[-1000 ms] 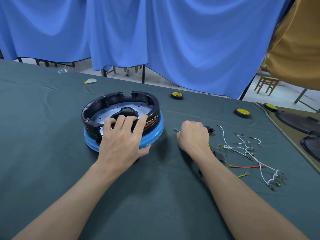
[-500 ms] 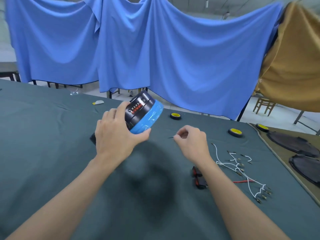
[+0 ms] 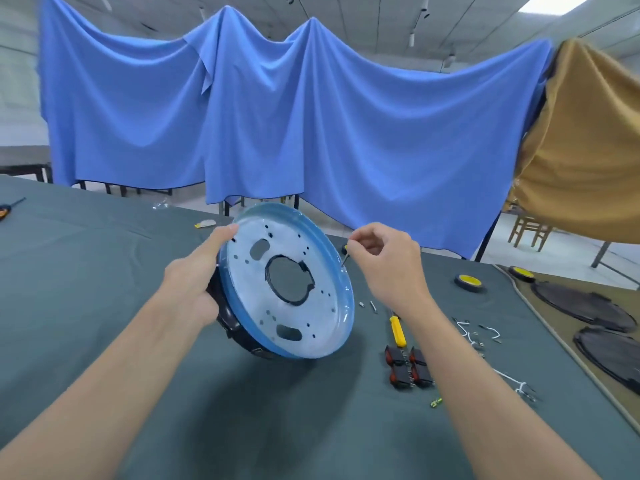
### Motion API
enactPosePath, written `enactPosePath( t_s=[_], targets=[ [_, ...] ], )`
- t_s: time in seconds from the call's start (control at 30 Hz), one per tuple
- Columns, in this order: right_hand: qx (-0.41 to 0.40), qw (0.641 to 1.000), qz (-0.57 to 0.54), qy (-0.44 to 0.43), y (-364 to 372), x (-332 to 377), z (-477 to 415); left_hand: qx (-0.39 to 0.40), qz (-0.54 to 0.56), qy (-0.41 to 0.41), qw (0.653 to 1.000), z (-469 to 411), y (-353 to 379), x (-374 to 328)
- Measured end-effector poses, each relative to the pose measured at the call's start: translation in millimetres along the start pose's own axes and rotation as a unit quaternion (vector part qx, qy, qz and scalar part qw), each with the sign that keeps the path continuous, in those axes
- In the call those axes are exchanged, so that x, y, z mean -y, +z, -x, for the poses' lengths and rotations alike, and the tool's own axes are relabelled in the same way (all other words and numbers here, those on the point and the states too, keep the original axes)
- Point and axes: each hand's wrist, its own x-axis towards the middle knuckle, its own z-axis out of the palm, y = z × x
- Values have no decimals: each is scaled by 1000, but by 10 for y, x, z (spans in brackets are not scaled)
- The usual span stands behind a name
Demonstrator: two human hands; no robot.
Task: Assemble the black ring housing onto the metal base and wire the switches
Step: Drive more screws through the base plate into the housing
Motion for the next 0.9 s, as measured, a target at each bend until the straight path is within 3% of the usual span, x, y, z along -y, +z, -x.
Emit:
enactPosePath(
  t_s=[0.2,0.4,0.7,0.9],
  targets=[
    [42,999,9,-14,82,52,6,23,-10,-145,989,-112,-79,164],
    [65,998,4,-2,210,3,-8,60,-24,-227,972,-310,-147,301],
    [139,990,4,24,652,-88,-94,200,-89,-252,943,-714,-208,552],
    [180,983,11,22,943,-200,-179,243,-108,-246,932,-931,-353,752]
  ],
)
